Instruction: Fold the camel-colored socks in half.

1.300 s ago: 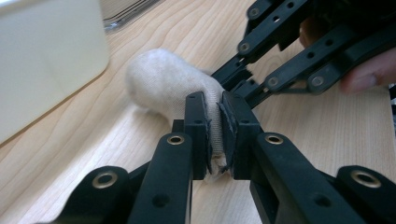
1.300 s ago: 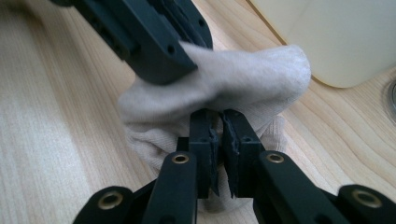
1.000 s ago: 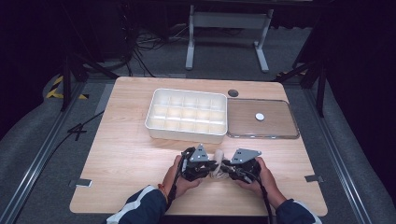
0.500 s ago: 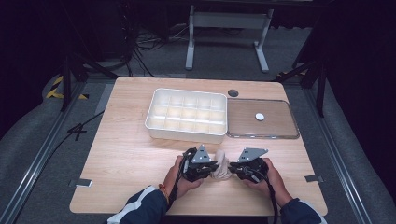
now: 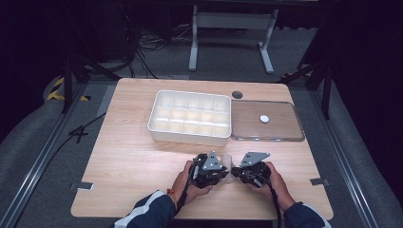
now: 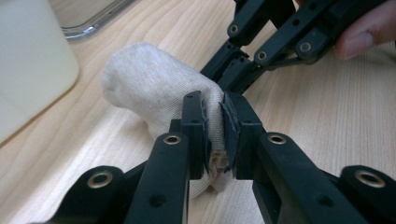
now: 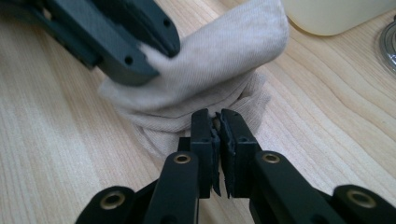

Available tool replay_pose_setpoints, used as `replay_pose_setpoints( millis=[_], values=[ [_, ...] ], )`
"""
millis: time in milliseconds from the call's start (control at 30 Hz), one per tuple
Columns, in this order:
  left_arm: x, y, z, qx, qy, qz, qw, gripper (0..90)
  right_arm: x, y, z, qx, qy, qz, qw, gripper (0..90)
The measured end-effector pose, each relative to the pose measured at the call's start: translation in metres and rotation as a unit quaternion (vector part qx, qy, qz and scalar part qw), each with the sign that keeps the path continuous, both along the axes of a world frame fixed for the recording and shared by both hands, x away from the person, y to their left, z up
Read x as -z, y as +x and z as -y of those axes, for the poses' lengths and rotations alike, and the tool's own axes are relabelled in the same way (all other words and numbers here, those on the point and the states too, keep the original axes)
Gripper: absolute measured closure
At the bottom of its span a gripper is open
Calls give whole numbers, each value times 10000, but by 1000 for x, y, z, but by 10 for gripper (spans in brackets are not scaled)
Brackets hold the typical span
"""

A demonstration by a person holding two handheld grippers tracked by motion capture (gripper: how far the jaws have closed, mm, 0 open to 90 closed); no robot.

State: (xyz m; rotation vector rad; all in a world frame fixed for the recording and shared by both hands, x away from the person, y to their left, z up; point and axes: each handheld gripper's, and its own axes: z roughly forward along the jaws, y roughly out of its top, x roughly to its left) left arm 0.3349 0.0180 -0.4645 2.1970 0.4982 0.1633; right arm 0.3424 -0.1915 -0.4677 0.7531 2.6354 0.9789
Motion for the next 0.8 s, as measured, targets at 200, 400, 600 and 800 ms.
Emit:
replay_pose_setpoints(
  millis=[200, 400, 600, 800],
  values=[
    [5, 0, 2, 39, 33, 80, 10000, 784, -2, 0, 2, 39, -20, 114, 9999, 828],
    [7, 0, 2, 7, -17, 21, 10000, 786, -15, 1, 10, 287, 415, 447, 9977, 811],
    [7, 0, 3, -12, -8, 27, 10000, 788, -22, 2, 6, 417, 928, 630, 9928, 729],
    [8, 0, 3, -20, -2, 28, 10000, 788, -17, 10, -3, 457, 1051, 429, 9925, 661]
  ],
)
